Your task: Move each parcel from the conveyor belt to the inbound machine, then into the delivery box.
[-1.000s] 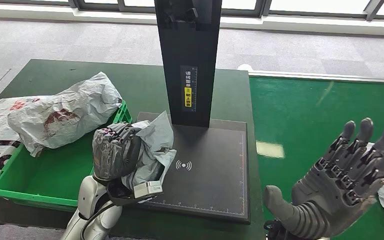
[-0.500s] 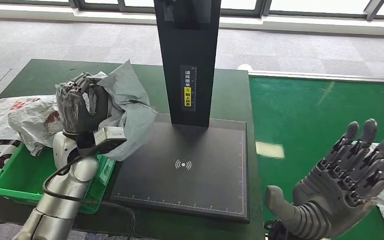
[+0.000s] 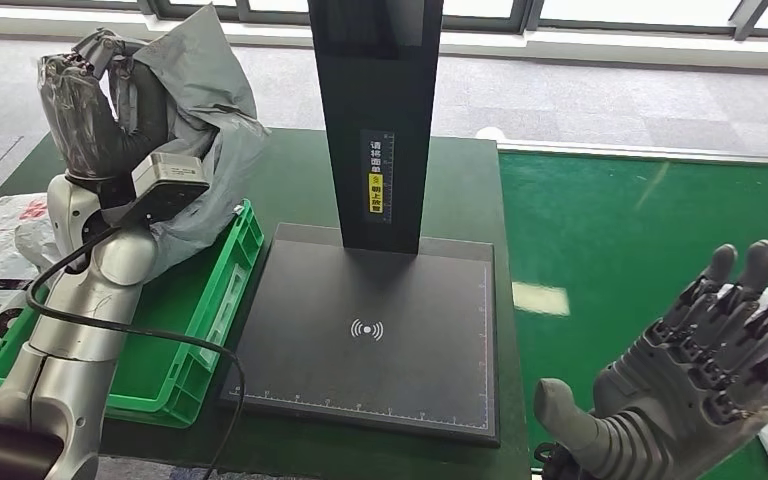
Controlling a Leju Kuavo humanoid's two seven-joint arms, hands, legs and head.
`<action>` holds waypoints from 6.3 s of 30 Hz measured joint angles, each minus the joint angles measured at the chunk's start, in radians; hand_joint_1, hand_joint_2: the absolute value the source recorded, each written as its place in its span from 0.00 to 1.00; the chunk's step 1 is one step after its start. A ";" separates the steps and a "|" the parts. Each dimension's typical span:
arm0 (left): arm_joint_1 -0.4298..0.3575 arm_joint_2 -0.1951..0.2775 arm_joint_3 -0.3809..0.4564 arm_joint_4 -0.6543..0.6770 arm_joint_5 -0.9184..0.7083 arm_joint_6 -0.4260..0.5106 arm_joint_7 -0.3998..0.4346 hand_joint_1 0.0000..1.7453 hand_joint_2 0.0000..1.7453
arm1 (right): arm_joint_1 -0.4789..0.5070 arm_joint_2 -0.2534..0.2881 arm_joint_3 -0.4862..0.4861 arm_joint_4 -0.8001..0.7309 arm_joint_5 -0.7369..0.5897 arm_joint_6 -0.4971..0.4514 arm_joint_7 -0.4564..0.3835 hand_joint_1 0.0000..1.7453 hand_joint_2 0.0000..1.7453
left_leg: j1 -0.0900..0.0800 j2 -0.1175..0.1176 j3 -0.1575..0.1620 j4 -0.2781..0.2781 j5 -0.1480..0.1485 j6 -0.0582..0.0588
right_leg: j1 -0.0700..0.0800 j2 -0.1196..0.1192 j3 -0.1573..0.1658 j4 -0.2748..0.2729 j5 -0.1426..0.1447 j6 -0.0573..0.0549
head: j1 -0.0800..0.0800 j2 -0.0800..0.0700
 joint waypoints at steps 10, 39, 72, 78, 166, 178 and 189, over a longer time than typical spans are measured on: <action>-0.035 0.004 0.000 0.008 -0.041 0.009 0.074 1.00 1.00 | -0.010 0.000 0.000 0.000 -0.008 0.000 0.000 0.00 1.00 | 0.000 0.000 0.000 0.000 0.000 0.000 | 0.000 0.000 0.000 0.000 0.000 0.000 | 0.000 0.000; -0.093 0.273 0.237 0.344 -0.087 0.068 0.101 1.00 1.00 | -0.012 -0.001 0.000 0.021 -0.041 0.001 0.001 0.00 1.00 | 0.001 0.002 -0.005 0.000 0.001 -0.002 | 0.000 0.003 -0.007 0.004 -0.001 -0.002 | 0.000 0.000; 0.502 0.037 0.195 -0.030 -0.177 -0.133 0.080 0.00 0.00 | 0.059 0.006 -0.011 -0.009 -0.025 0.000 0.001 0.00 1.00 | 0.000 0.005 -0.003 0.000 -0.002 -0.003 | -0.004 0.004 -0.007 0.002 -0.001 -0.003 | 0.000 0.000; 0.503 0.016 0.157 -0.040 -0.159 -0.142 0.078 0.00 0.00 | 0.059 0.006 -0.011 -0.009 -0.028 0.000 0.001 0.00 1.00 | 0.000 0.005 -0.003 0.000 -0.002 -0.003 | -0.003 0.004 -0.007 0.002 -0.002 -0.003 | 0.000 0.000; 0.653 -0.337 -0.005 -0.250 0.664 -0.231 -0.324 0.00 0.00 | -0.646 -0.606 -0.576 1.802 0.369 0.506 0.481 0.00 1.00 | -0.006 0.000 -0.004 0.002 0.000 0.006 | -0.005 0.000 -0.005 0.002 0.002 0.006 | 0.000 0.000; 0.636 -0.330 -0.006 -0.223 0.667 -0.222 -0.324 0.00 0.00 | -0.628 -0.602 -0.563 1.820 0.440 0.617 0.603 1.00 1.00 | -0.005 -0.001 0.003 0.002 -0.001 0.008 | -0.005 -0.002 0.002 -0.001 0.001 0.008 | 0.000 0.000; 0.638 -0.330 -0.006 -0.221 0.667 -0.222 -0.324 0.00 0.00 | -0.583 -0.632 -0.530 1.784 0.457 0.611 0.639 1.00 1.00 | -0.002 -0.004 0.009 0.002 -0.003 0.011 | -0.002 -0.005 0.015 -0.008 0.001 0.010 | 0.000 0.000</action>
